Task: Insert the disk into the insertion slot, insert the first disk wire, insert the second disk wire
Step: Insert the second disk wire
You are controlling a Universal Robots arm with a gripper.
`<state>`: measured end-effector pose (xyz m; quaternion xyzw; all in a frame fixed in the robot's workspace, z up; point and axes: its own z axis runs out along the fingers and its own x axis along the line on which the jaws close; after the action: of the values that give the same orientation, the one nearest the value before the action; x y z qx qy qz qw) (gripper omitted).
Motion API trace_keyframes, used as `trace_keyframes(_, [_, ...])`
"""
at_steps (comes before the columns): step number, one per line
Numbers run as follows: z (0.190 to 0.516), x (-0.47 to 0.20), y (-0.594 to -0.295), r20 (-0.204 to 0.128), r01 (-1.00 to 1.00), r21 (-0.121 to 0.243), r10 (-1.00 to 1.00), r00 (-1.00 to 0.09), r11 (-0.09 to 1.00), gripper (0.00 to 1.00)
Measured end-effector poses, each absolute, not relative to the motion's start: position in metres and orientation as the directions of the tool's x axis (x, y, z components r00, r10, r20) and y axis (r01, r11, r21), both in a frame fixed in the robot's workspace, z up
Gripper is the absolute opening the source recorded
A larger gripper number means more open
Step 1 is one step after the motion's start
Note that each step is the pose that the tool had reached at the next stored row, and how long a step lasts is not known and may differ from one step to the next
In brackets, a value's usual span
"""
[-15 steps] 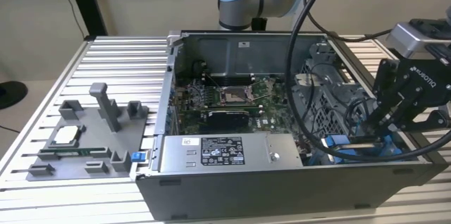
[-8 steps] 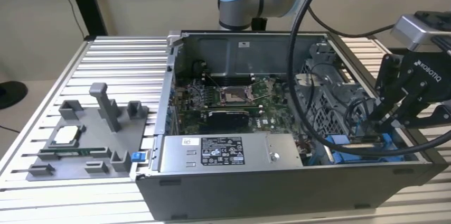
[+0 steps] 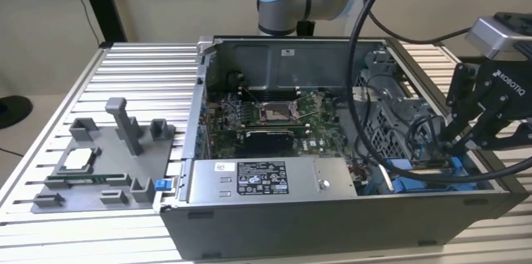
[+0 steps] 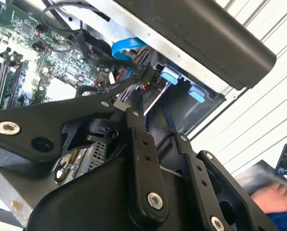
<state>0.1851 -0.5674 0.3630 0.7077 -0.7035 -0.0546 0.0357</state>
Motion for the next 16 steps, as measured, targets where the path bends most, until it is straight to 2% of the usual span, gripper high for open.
trace_keyframes(16, [0.356, 0.203, -0.570, -0.042, -0.989, 0.149, -0.999, -0.002, -0.004, 1.00])
